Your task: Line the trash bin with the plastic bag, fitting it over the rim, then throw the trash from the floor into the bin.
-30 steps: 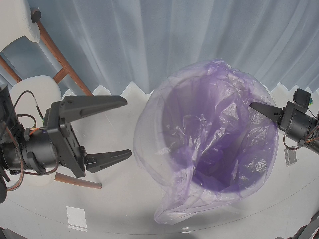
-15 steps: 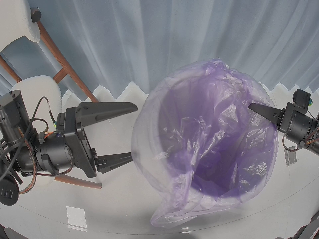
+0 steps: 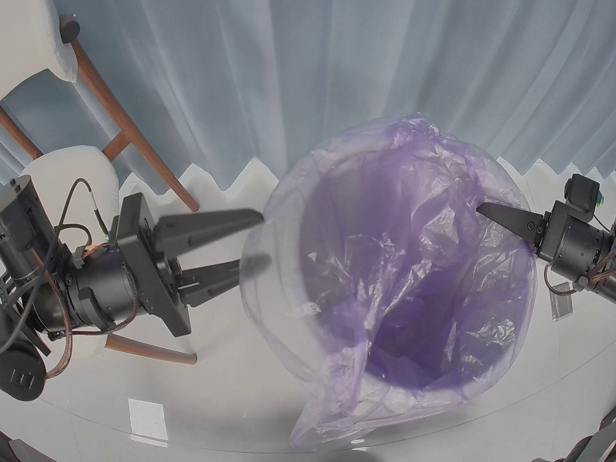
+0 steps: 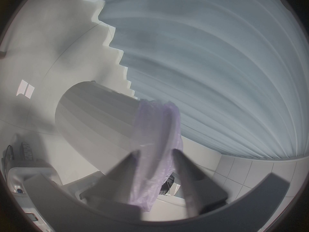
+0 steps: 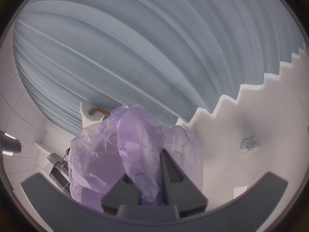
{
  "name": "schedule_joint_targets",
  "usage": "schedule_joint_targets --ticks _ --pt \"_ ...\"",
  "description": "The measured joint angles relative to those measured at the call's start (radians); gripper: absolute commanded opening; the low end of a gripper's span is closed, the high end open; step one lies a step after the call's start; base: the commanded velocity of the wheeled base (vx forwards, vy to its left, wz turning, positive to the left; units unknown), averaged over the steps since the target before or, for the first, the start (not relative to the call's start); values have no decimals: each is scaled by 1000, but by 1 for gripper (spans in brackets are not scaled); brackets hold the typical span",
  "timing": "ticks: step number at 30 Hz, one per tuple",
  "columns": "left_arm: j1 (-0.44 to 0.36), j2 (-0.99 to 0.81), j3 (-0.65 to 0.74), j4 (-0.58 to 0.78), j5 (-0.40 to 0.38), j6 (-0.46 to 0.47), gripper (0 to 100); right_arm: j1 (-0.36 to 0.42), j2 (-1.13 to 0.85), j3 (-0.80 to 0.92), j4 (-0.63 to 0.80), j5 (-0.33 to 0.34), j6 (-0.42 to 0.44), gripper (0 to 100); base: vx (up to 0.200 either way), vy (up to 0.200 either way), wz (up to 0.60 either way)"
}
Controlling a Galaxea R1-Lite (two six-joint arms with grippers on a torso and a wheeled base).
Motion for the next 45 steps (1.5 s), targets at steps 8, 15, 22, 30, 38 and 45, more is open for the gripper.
schedule_joint_targets --ticks 8,15,22,30,38,45 --pt "9 42 5 -44 8 2 0 0 -2 0 -1 0 2 0 0 0 0" --pt "73 69 4 -87 9 1 0 -3 -5 -6 0 0 24 0 0 0 0" --pt "101 128 -1 -93 14 5 0 -3 -11 -11 0 3 37 0 0 0 0" --pt "110 206 3 -152 27 7 0 -4 -53 -16 4 78 101 0 0 0 0" --pt "100 243 21 -168 23 8 0 -6 -65 -13 6 79 99 0 0 0 0" --pt "84 232 68 -306 16 9 0 -8 -61 -10 5 78 95 0 0 0 0"
